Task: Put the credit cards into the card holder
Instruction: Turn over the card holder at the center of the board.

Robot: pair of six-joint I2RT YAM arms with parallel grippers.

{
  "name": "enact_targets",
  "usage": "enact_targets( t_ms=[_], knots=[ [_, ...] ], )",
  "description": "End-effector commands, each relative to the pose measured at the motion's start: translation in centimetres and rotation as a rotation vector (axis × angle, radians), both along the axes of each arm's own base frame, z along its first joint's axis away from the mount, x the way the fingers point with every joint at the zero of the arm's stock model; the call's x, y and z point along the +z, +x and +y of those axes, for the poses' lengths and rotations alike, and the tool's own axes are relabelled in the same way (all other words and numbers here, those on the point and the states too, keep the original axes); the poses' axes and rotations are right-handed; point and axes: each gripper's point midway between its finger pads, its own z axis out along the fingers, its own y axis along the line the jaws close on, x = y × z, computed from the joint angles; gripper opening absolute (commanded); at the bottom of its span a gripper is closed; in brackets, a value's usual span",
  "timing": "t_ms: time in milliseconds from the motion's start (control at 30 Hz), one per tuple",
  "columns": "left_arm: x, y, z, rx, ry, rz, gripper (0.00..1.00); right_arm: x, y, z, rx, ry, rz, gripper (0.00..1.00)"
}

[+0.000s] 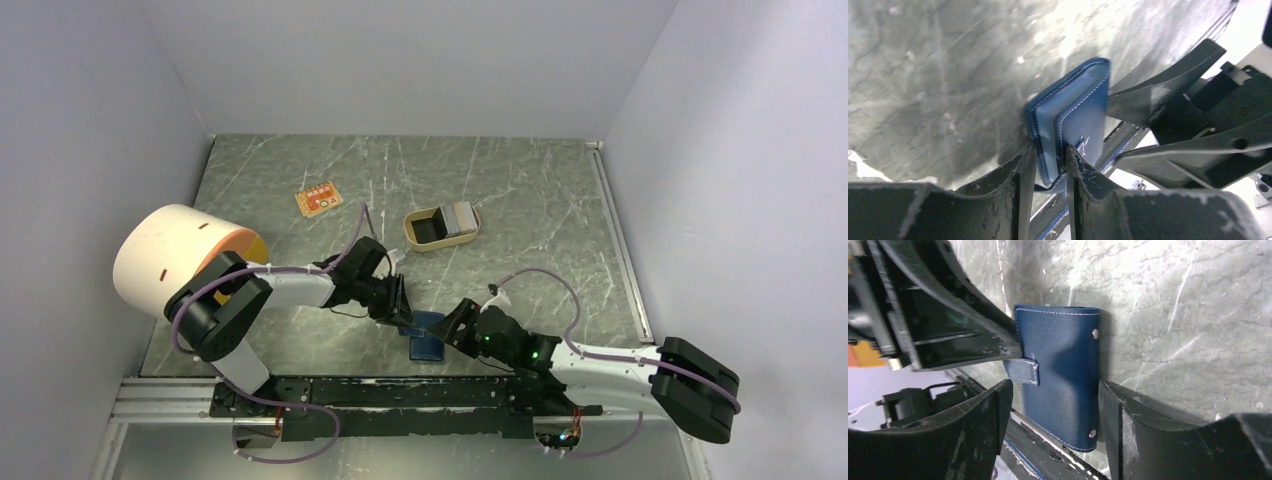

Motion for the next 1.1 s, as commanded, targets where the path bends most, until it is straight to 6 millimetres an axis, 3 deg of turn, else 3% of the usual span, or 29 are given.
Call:
enact_targets(
  t_ms=[0,200,367,567,700,800,867,967,1067],
  knots=[
    [-2.4,-1.5,1.1,-0.002,0.042,0.046,0.32,2.3,0.5,0.9,-0.046,0.213,-0.051,0.66],
    [-3.3,-2.0,1.7,0.006,0.061,0.066,0.29,6.5,1.3,1.8,-0.039,0.348,-0.165,0.65],
    [-3.4,-2.0,1.9,0.016,0.072,0.065,0.29,8.0,1.0,2.6,-0.014,0.424,-0.159,0.64],
    [-2.9,-1.7,1.5,0.021,0.052,0.055,0.29,6.4,0.8,3.0,0.016,0.325,-0.126,0.60],
    [-2.2,-1.7,1.1,0.018,0.017,0.058,0.29,4.3,1.1,2.7,0.032,0.139,-0.112,0.45],
    [-1.8,-1.7,0.8,0.016,-0.001,0.053,0.29,3.6,1.3,2.4,0.040,0.052,-0.117,0.29],
    [-1.8,-1.6,0.8,0.015,0.002,0.052,0.29,3.5,1.4,2.5,0.055,0.004,-0.126,0.24],
    [-2.0,-1.7,0.7,0.012,-0.008,0.061,0.29,2.3,1.6,1.8,0.081,-0.158,-0.122,0.26],
    [-2.0,-1.8,0.6,0.011,-0.019,0.066,0.29,2.1,1.5,2.4,0.127,-0.202,-0.125,0.30]
  ],
)
